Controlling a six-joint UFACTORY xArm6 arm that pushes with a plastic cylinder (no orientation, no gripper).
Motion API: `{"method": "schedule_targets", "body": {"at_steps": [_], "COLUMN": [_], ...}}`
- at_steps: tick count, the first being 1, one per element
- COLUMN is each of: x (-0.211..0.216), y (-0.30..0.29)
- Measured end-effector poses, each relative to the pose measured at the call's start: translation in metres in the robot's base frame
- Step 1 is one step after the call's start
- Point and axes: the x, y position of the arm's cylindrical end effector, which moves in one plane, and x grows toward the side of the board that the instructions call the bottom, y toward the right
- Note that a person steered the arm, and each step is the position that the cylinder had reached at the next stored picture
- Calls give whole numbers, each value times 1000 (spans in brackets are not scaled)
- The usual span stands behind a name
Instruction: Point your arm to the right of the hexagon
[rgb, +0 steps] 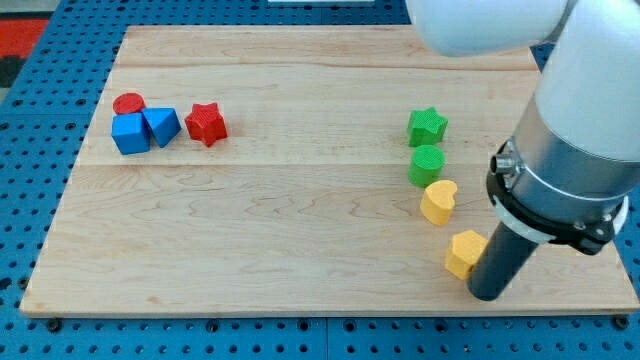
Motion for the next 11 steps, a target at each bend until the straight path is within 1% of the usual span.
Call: {"method": "schedule_targets", "body": {"at_steps": [1,2,3,4,5,6,7,8,9,10,11], "x": [-35,-35,-69,-84,-93,-82,-52,-39,-80,-115,-93], "y": [0,5,16,55,69,74,74,76,103,66,38]}}
